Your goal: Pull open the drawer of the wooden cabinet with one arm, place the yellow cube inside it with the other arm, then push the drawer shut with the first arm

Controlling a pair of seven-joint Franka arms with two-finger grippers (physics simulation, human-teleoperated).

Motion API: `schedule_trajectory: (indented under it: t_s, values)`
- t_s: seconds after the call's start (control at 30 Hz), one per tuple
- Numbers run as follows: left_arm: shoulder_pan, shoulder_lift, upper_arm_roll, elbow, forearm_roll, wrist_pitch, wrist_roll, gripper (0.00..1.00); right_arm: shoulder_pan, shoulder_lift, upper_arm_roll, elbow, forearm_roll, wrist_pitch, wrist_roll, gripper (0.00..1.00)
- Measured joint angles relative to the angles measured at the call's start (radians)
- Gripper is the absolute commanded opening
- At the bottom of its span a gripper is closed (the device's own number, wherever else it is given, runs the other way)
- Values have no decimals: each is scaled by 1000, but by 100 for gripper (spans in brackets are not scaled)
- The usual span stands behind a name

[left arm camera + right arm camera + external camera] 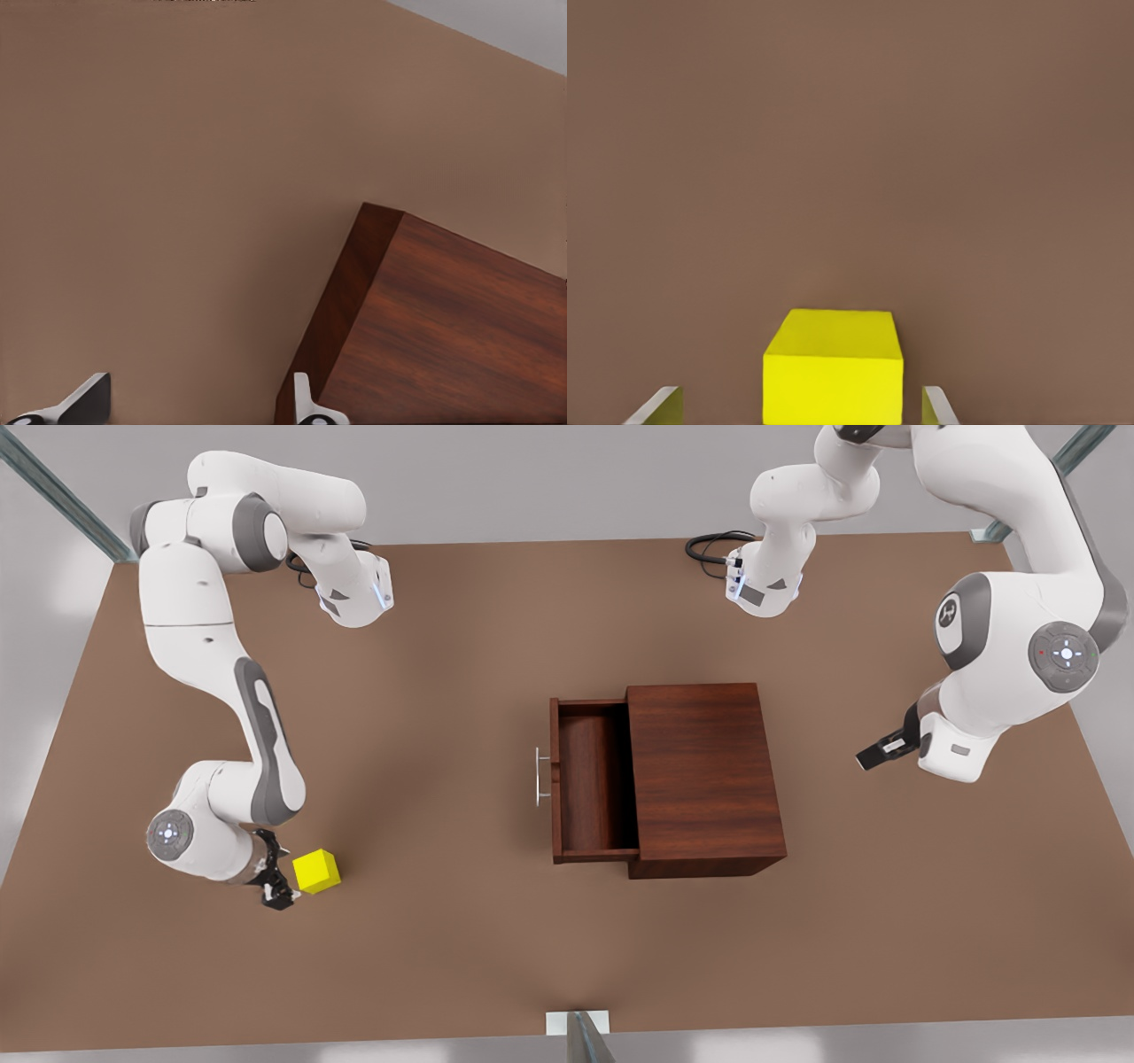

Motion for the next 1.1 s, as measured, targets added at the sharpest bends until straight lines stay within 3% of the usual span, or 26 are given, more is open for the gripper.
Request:
schedule_trajectory:
  t_s: [0.87,0.9,0.93,1.0,1.1]
  values:
    - [-6,0,-2,-6,-1,19,333,100,47,87,4,-52,-135,93,191,100]
    - [-6,0,-2,-6,-1,19,339,100,47,88,4,-52,-136,94,194,93]
    - [-6,0,-2,-6,-1,19,344,100,47,88,4,-51,-136,96,197,76]
    - [-6,0,-2,-6,-1,19,353,100,46,86,4,-51,-136,99,202,62]
    - [-6,0,-2,-6,-1,19,366,100,43,80,5,-51,-134,103,209,64]
